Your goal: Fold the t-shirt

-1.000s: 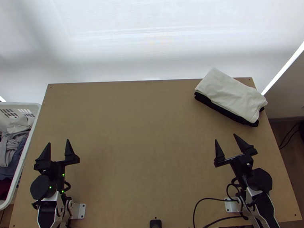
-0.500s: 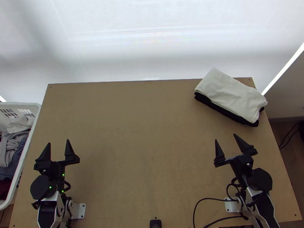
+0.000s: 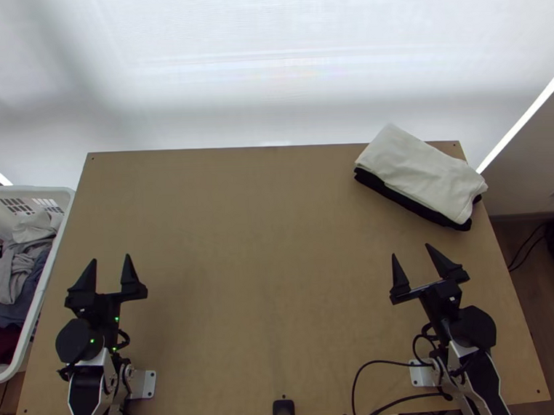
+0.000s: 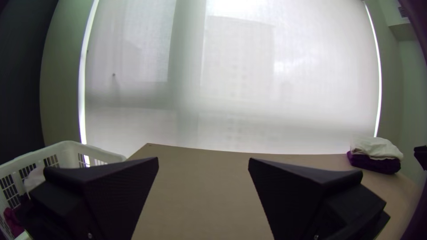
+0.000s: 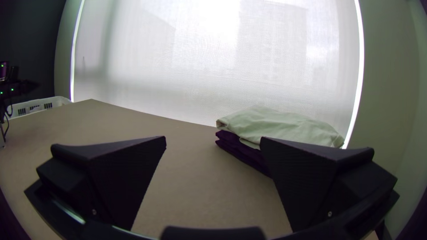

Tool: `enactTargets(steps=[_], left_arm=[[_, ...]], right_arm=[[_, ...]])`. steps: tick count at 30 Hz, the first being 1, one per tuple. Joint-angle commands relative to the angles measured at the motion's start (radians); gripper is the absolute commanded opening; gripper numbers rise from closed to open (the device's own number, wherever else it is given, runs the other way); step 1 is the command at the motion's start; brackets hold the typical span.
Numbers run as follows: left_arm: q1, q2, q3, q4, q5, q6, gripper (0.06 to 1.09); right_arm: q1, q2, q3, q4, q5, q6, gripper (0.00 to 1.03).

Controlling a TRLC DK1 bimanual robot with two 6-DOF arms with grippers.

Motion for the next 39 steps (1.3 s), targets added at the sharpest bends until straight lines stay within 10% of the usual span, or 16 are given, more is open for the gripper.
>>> enactTargets(steps=[1,16,28,39], left_arm=[[-0.002,-0.008,-0.039,-0.02,0.023,0.009,1.04],[0.003,-0.009,-0.001,0.006,-0.018,-0.078,1.04],[0.192,0.356,0.606,-0.313,-0.112,-0.051,1.04],[0.604,0.804,1.053,-0.557,0.089,0.1,1.04]], right_arm=[[0.008,-0.008,-0.011,0.009,0.0,0.011,0.99],[0.008,-0.008,-0.011,0.009,0.0,0.011,0.99],[0.008,-0.008,-0.011,0.009,0.0,0.011,0.99],[0.008,-0.008,-0.011,0.009,0.0,0.011,0.99]])
